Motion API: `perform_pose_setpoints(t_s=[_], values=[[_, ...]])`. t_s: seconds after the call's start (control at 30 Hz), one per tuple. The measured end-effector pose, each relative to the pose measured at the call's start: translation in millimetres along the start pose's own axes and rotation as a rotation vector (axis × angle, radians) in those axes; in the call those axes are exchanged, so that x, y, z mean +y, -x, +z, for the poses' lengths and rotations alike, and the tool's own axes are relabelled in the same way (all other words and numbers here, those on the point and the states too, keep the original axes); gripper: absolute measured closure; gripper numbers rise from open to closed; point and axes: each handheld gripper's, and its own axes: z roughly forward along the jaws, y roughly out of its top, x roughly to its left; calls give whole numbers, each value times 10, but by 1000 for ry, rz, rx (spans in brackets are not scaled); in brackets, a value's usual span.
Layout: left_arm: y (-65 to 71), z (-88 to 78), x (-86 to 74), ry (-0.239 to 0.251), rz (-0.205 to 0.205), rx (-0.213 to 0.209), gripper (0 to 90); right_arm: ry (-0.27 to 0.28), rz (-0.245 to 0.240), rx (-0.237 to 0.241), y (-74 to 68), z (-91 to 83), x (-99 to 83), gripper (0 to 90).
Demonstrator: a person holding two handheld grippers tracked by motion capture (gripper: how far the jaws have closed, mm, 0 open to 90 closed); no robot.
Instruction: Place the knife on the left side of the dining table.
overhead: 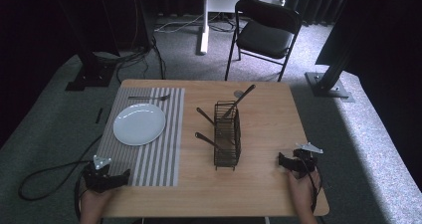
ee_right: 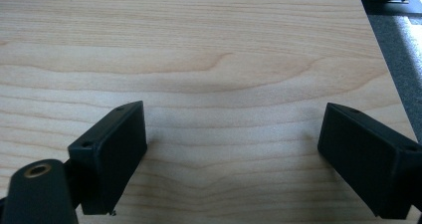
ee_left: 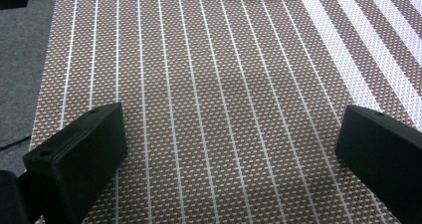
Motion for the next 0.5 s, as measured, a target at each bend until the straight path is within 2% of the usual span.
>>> perform_pose_setpoints(t_s=[0.23, 0.5], values=[[-20, -7, -2, -4, 17, -16, 0, 0, 10, -11, 13, -4, -3, 113], [-18, -6, -8, 1, 18, -16, 0, 0, 12, -12, 13, -4, -4, 113]])
